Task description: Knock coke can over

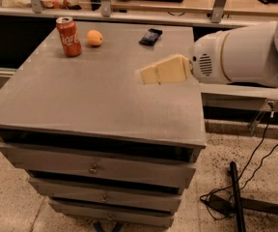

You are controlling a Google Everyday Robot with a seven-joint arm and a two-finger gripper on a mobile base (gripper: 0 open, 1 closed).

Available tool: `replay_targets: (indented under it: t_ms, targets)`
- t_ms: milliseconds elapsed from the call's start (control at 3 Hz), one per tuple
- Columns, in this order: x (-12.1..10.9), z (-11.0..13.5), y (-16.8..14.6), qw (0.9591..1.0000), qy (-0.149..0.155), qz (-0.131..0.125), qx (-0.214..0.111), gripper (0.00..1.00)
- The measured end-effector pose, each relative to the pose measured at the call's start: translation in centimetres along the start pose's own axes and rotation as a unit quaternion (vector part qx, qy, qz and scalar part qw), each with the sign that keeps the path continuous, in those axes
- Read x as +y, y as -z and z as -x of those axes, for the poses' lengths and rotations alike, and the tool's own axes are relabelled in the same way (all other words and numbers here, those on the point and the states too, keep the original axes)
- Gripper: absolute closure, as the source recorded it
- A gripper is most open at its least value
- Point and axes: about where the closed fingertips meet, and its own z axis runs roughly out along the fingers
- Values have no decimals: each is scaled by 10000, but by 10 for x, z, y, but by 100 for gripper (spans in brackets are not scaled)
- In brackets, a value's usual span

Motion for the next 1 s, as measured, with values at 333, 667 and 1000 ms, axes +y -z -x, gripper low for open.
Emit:
replay_targets:
  t_ms: [333,667,1000]
  targets:
    - [0,5,-6,9998,13,-105,-192,0]
    - [5,16,-31,9977,106,-307,-600,0]
    - [5,41,-57,9921,233,-490,-1131,0]
